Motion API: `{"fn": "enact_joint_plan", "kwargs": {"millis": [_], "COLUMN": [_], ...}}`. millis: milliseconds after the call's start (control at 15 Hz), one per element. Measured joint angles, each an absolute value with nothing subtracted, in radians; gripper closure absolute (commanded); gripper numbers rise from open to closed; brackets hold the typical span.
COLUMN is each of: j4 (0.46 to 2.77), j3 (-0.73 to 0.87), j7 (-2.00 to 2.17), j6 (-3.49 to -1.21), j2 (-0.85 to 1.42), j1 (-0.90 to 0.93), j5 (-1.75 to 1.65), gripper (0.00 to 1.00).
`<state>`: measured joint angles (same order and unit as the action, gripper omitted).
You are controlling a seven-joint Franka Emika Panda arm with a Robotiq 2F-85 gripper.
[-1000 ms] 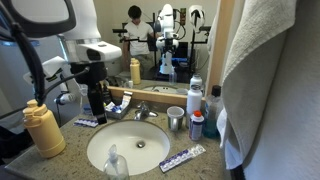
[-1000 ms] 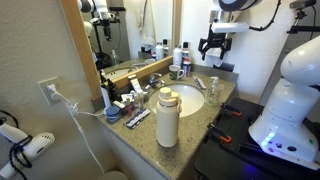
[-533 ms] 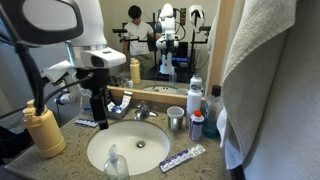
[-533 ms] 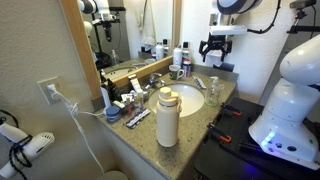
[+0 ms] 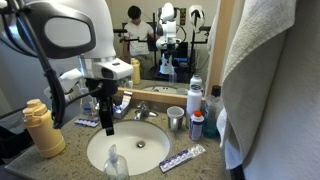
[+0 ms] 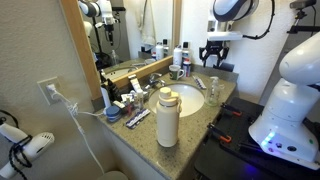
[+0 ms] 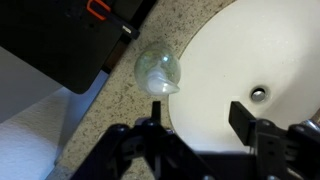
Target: Press the pump on the pump bottle
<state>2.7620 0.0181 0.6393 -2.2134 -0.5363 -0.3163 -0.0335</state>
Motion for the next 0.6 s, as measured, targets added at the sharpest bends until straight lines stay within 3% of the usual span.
{"fn": "enact_joint_plan", "kwargs": {"millis": [333,600], "j4": [2.761,2.762], "j3": [0.020,0.020], "j7": [0.640,0.640], "j6": [-2.232,-2.232], "j2": [-0.495,-0.482], "j1": [-0.317,-0.317], "j5": [-0.034,-0.034], "gripper": [0.97,1.00]}}
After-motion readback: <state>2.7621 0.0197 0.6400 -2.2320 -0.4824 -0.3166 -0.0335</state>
